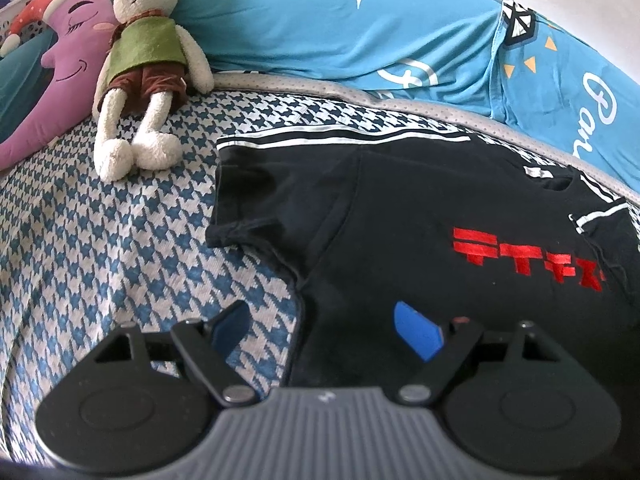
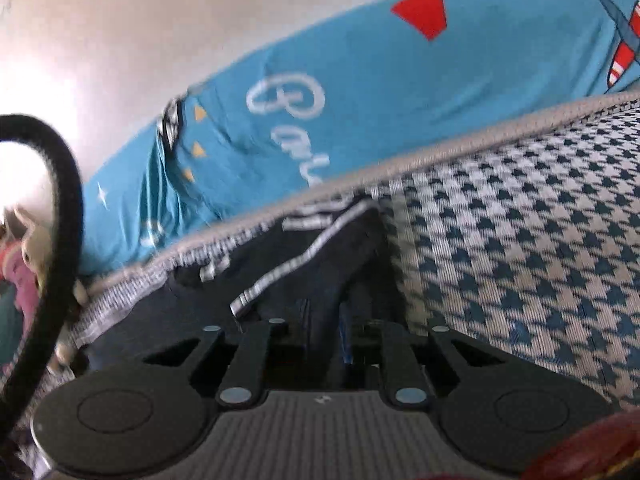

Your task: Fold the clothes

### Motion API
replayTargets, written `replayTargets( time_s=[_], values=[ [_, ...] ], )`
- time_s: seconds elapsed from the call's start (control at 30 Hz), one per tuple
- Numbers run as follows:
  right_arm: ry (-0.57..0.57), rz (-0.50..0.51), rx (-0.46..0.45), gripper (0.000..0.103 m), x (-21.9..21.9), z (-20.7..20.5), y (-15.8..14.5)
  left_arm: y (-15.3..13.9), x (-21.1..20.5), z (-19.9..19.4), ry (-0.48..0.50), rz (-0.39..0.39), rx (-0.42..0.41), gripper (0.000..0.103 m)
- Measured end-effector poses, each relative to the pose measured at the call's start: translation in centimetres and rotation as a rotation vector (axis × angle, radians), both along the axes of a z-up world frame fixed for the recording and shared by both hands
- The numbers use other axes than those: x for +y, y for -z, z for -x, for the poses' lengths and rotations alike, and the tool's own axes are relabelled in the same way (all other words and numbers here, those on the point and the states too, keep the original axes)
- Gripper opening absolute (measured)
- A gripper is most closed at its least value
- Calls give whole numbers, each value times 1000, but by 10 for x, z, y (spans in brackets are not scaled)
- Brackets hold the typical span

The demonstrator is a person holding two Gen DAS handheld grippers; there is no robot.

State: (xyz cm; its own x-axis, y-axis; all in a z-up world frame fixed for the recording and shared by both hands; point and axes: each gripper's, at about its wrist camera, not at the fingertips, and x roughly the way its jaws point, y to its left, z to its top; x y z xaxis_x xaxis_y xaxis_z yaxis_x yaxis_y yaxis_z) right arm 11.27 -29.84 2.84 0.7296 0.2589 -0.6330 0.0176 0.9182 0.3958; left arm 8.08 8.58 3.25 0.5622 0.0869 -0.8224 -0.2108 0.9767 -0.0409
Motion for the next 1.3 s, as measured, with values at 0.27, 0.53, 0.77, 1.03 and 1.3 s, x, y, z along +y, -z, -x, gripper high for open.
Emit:
replayTargets(
  time_s=[0.27,0.53,0.77,1.03,1.3],
  values=[
    [-121,182,75,17,36,14,19,-3,11,-4,-35,11,-9,83],
    [-91,256,143,22,53,34,10,-15,66,-12,-168,89,-44,87],
    [-21,149,86,24,66,65,-17,-10,109,-22,-249,169,-50,93],
    [-85,90,127,24,87,75,-11,3,122,-41,-259,191,-52,94],
    [-84,52,153,24,85,71,-8,12,123,-67,-230,164,-69,93]
  ],
)
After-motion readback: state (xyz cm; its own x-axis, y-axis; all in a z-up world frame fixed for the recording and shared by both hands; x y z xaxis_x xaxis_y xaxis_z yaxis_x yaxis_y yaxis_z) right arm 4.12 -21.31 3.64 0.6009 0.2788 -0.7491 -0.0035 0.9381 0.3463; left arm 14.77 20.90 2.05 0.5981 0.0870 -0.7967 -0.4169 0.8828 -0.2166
